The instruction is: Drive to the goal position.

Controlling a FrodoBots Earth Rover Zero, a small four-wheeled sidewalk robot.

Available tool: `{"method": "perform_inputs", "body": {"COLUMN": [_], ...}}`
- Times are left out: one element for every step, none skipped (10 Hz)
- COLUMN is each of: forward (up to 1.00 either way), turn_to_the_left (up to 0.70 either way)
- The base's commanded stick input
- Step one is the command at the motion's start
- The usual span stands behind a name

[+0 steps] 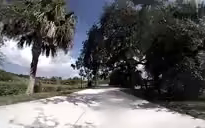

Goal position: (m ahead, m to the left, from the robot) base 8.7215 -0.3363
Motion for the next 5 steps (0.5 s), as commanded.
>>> {"method": "perform_inputs", "body": {"forward": [0.85,0.85,0.85,0.85,0.85], "turn_to_the_left": [0.0,0.0,0.0,0.0,0.0]}}
